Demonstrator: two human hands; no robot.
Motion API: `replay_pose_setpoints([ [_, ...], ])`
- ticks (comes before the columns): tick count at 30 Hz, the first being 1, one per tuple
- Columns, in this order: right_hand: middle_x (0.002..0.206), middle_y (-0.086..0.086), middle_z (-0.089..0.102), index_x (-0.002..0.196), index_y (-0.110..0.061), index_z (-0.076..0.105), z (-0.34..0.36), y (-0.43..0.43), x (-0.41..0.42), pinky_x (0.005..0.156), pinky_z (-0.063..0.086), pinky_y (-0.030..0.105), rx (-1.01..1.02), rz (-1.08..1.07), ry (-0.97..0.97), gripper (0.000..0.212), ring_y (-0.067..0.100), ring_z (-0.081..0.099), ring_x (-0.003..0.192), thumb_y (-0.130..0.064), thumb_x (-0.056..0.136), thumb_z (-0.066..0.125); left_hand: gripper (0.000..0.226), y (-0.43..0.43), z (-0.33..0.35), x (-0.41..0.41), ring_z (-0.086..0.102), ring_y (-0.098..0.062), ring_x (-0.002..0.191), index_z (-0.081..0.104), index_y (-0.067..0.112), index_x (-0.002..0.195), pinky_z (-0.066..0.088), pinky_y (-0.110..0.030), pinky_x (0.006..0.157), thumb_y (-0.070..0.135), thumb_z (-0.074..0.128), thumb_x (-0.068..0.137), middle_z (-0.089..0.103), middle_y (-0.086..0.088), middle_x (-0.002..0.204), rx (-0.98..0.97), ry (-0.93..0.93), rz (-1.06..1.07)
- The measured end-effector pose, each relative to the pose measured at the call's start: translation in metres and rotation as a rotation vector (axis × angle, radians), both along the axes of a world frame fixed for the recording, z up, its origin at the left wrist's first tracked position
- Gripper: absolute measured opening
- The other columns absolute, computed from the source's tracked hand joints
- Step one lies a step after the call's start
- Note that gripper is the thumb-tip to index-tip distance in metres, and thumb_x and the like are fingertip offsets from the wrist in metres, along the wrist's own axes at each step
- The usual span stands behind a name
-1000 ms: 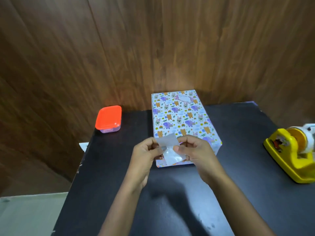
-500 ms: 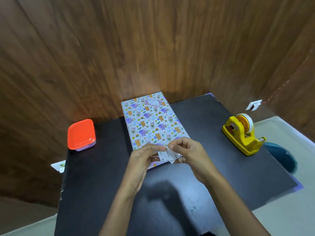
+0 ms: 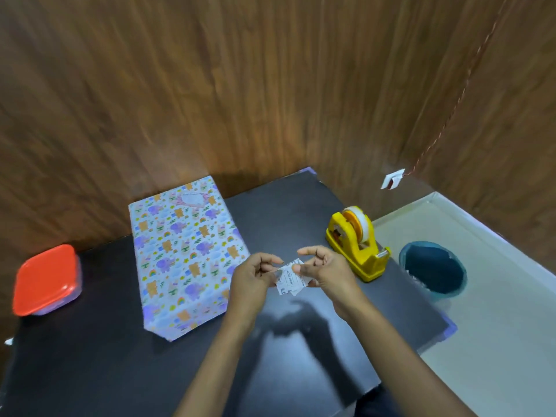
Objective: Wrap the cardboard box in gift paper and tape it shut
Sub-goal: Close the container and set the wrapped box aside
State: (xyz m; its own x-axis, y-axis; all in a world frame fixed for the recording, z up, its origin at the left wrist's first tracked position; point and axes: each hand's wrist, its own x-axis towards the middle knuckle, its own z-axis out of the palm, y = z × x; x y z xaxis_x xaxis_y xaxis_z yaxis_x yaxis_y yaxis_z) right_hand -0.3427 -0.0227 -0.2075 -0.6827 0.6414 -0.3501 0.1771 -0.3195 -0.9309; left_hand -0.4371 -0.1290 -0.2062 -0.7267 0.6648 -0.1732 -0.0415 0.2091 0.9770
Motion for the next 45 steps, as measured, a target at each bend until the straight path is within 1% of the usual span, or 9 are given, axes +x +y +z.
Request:
replay_pose_setpoints([
  [4,0.064,0.0,0.059,0.077,-0.01,0.056,-0.013,0.089,0.027,0.046,0.043,0.01,-0.004,0.101,0.004,0.017,0.002,0.057,0.051,0.004,0.085,0.063,0.026,0.08,-0.013,0.031,0.054,-0.023,0.071,0.065,0.013,0.081,0.049,-0.03,0.07,-0.012,0.057,0.082,0.053,-0.011,0.069,-0.051,0.014,0.041],
  [7,0.076,0.0,0.054,0.068,-0.01,0.056,-0.014,0.149,0.051,0.044,0.039,0.008,0.035,0.157,-0.014,0.023,0.0,0.051,0.057,0.002,0.086,0.061,0.025,0.13,-0.012,0.068,0.057,-0.013,0.068,0.067,0.014,0.087,0.048,-0.02,0.065,-0.008,0.054,0.087,0.06,-0.007,0.073,-0.065,-0.038,0.147],
  [10,0.065,0.005,0.059,0.068,-0.011,0.058,-0.013,0.199,0.078,0.048,0.041,0.013,0.018,0.165,-0.038,0.021,0.007,0.051,0.053,0.0,0.086,0.062,0.018,0.173,-0.008,0.104,0.06,-0.003,0.062,0.066,0.008,0.095,0.047,-0.014,0.061,-0.002,0.051,0.092,0.065,-0.003,0.08,-0.069,-0.122,0.222],
  [14,0.061,0.002,0.062,0.069,-0.01,0.059,-0.018,0.255,0.113,0.05,0.045,0.013,-0.016,0.173,-0.077,0.021,0.0,0.056,0.046,0.001,0.088,0.059,0.017,0.222,-0.009,0.14,0.062,-0.014,0.072,0.063,0.003,0.099,0.048,-0.016,0.062,0.0,0.047,0.093,0.067,-0.007,0.086,-0.036,-0.262,0.285],
  [28,0.097,0.013,0.063,0.104,-0.002,0.06,-0.074,0.365,0.206,0.058,0.046,0.018,-0.102,-0.173,-0.336,0.016,0.021,0.06,0.085,0.003,0.091,0.052,0.019,0.328,-0.045,0.185,0.063,-0.01,0.076,0.063,0.015,0.09,0.045,-0.018,0.064,0.007,0.046,0.095,0.067,-0.004,0.1,-0.115,-0.322,0.146],
  [32,0.088,0.014,0.062,0.086,-0.008,0.057,-0.119,0.399,0.232,0.046,0.045,0.017,-0.096,-0.323,-0.444,0.016,0.02,0.058,0.07,0.007,0.088,0.052,0.02,0.358,-0.076,0.195,0.063,-0.015,0.083,0.062,0.013,0.093,0.046,-0.021,0.067,0.006,0.044,0.096,0.067,-0.004,0.101,-0.165,-0.374,0.087],
  [35,0.099,0.029,0.065,0.077,0.0,0.061,-0.159,0.43,0.252,0.055,0.043,0.027,-0.06,-0.394,-0.599,0.016,0.026,0.055,0.077,0.01,0.085,0.052,0.019,0.374,-0.101,0.208,0.063,-0.02,0.086,0.063,0.011,0.095,0.046,-0.023,0.066,0.005,0.045,0.095,0.067,-0.008,0.104,-0.217,-0.427,0.077],
  [37,0.105,0.033,0.063,0.09,0.014,0.064,-0.191,0.458,0.262,0.058,0.044,0.032,-0.065,-0.404,-0.691,0.013,0.029,0.055,0.077,0.01,0.083,0.053,0.019,0.391,-0.123,0.217,0.063,-0.021,0.086,0.064,0.005,0.103,0.047,-0.023,0.067,0.006,0.047,0.095,0.067,-0.01,0.106,-0.251,-0.471,0.088],
  [45,0.117,0.017,0.064,0.115,0.004,0.062,-0.337,0.57,0.247,0.09,0.046,0.028,0.041,-0.17,-0.973,0.028,0.029,0.059,0.112,-0.01,0.094,0.051,0.021,0.49,-0.219,0.224,0.066,-0.022,0.089,0.067,0.011,0.093,0.05,-0.027,0.071,0.004,0.047,0.094,0.07,-0.009,0.103,-0.367,-0.513,0.239],
])
